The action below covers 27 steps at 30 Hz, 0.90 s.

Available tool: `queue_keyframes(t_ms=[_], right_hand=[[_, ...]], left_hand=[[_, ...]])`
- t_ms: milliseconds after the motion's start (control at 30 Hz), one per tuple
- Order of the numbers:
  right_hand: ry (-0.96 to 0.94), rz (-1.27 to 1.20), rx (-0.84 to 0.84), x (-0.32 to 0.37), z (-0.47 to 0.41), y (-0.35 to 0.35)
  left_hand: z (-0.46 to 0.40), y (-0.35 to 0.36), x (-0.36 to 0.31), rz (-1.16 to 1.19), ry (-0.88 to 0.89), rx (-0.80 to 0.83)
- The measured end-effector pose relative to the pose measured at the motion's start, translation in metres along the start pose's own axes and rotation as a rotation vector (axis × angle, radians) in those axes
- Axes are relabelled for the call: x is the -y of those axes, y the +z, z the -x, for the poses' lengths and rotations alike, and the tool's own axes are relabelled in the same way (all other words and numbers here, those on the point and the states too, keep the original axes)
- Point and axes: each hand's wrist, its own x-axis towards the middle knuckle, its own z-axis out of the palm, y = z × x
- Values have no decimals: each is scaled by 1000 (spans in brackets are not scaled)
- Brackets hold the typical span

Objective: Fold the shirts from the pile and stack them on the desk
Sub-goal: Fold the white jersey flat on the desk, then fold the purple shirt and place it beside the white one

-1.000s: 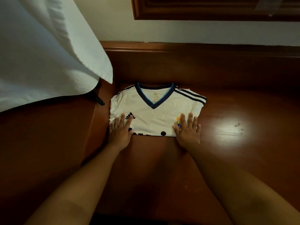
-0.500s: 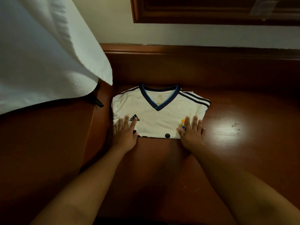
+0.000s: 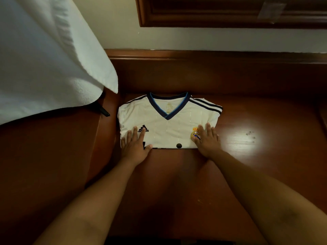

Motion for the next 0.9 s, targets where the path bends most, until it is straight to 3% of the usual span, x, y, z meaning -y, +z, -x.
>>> queue_keyframes(t_ms=[400, 633, 900], right_hand=[[31, -51, -64, -45, 83, -53], [66, -43, -182, -113, 164, -88], [102, -79, -263, -235, 273, -122]], left_hand=[[37, -39, -85, -8, 155, -4], [97, -42, -200, -32, 342, -67], [190, -17, -344, -95, 486, -56]])
